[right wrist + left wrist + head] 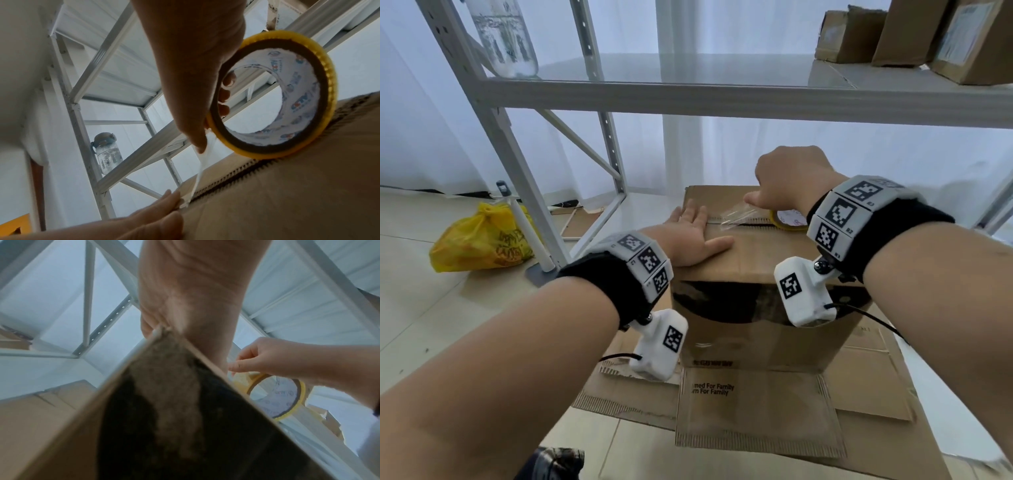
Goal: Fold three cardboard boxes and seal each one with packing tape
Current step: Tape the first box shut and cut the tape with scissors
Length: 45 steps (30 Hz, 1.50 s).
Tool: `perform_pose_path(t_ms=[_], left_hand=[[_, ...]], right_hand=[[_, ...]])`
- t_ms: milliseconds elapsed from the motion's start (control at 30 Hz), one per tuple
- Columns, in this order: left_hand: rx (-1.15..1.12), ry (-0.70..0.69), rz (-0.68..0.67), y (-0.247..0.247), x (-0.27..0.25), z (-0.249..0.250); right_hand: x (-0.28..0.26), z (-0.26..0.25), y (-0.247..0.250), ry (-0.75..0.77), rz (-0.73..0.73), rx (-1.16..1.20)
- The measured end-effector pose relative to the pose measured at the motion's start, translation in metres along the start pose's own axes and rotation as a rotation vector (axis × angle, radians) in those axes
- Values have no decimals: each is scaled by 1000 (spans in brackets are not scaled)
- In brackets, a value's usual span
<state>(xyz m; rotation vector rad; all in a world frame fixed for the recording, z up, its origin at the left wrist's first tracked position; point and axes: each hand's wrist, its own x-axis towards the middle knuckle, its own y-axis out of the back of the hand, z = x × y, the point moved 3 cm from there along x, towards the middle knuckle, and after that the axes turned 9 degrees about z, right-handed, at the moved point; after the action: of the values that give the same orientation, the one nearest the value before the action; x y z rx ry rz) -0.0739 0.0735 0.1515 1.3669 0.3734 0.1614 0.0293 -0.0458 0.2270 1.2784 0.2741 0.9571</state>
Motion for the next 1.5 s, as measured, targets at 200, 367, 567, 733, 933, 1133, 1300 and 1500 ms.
perform_pose_path(t_ms=[200, 367, 567, 733, 933, 1133, 1300, 1500], left_hand=[[-112, 14, 30, 9, 4, -3], [-238, 65, 121, 4, 5, -3], [-313, 47, 214, 3, 4, -3], [-299, 64, 314, 23, 0, -25], [-168, 142, 226, 19, -7, -59], [4, 20, 233, 16, -15, -56], [67, -86, 205, 11, -9, -56], [80, -70, 230, 11, -6, -52]], right_hand=[[-41, 39, -8, -339, 452, 517], [-70, 63, -41, -660, 294, 1120], [-74, 57, -43, -783, 64, 1320], [-62, 36, -28, -793, 32, 1367], [-49, -1, -26, -786, -46, 1335], [-24, -24, 3, -454, 329, 967], [-3, -35, 11, -409, 194, 730], [6, -31, 10, -317, 62, 541]])
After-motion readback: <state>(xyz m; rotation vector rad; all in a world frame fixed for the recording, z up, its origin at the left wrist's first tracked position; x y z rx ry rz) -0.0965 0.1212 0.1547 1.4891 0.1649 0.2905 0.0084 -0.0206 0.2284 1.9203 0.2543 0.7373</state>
